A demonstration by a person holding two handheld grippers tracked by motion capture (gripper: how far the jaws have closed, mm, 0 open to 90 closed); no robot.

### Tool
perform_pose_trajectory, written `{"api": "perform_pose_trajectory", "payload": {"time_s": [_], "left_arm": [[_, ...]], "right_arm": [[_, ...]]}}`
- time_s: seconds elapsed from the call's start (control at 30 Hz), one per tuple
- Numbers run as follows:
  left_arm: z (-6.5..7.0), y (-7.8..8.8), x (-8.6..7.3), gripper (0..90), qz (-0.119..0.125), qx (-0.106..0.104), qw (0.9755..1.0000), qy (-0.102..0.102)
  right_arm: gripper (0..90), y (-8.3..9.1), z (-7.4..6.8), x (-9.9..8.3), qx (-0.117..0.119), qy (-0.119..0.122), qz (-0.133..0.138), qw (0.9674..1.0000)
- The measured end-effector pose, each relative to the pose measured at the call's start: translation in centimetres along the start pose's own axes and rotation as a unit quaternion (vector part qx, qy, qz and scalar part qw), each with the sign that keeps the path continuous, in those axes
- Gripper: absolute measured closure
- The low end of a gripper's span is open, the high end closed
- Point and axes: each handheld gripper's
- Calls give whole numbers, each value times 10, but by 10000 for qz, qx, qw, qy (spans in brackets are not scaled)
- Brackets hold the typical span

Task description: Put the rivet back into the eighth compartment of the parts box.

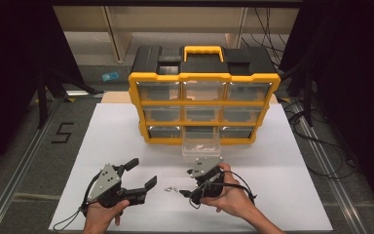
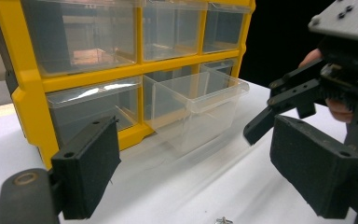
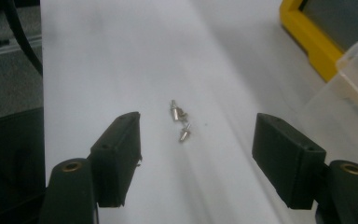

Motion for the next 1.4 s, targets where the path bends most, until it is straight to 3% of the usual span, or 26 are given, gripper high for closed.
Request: {"api": "perform_pose_trajectory", "payload": {"time_s": [0.63,1.0,1.17,1.4], "left_arm": [[0,0,0,159,-7,-9,10000,-13],[-1,1,1,159,-5,-9,10000,-30],[-1,1,1,159,-5,-10,10000,-19],[0,1,1,159,-8,-21,10000,-7]], "right_arm": [[397,-39,8,12,195,49,-671,9975],[520,-60,11,14,337,140,-1020,9941],[597,-68,14,12,461,52,-1228,9913],[660,-74,14,11,496,12,-1315,9901]]}}
Point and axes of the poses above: each handheld gripper's, and its own axes: y roughly backward along the jaws, x roughly out of its top, z roughly to its right, and after that the axes turned 5 degrees about z, right-handed
